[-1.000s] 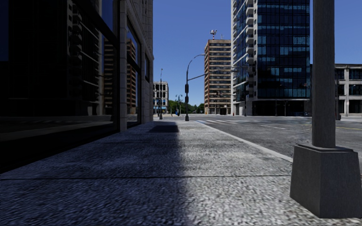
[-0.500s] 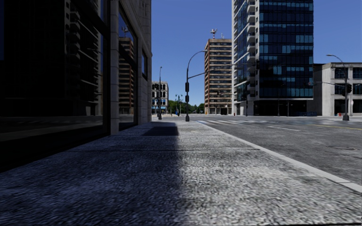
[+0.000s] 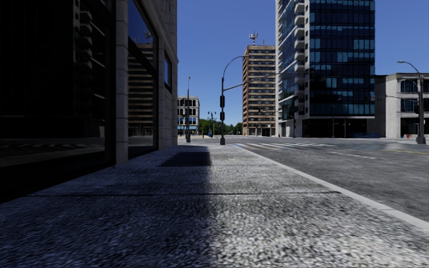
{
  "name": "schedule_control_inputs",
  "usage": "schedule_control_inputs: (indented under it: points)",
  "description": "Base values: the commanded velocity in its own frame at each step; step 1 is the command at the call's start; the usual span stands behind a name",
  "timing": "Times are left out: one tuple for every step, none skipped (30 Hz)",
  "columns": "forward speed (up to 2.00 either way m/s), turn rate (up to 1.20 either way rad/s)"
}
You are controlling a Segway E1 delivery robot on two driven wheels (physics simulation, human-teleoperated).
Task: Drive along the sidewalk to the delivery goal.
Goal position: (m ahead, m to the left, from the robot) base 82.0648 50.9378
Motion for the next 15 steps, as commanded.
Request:
schedule_control_inputs:
  points:
    - [2.0,0.0]
    - [2.0,0.0]
    - [2.0,0.0]
    - [2.0,0.0]
    - [2.0,0.0]
    - [2.0,0.0]
    - [2.0,0.0]
    - [2.0,0.0]
    - [2.0,0.0]
    - [2.0,0.0]
    - [2.0,0.0]
    - [2.0,0.0]
    - [2.0,0.0]
    - [2.0,0.0]
    - [2.0,0.0]
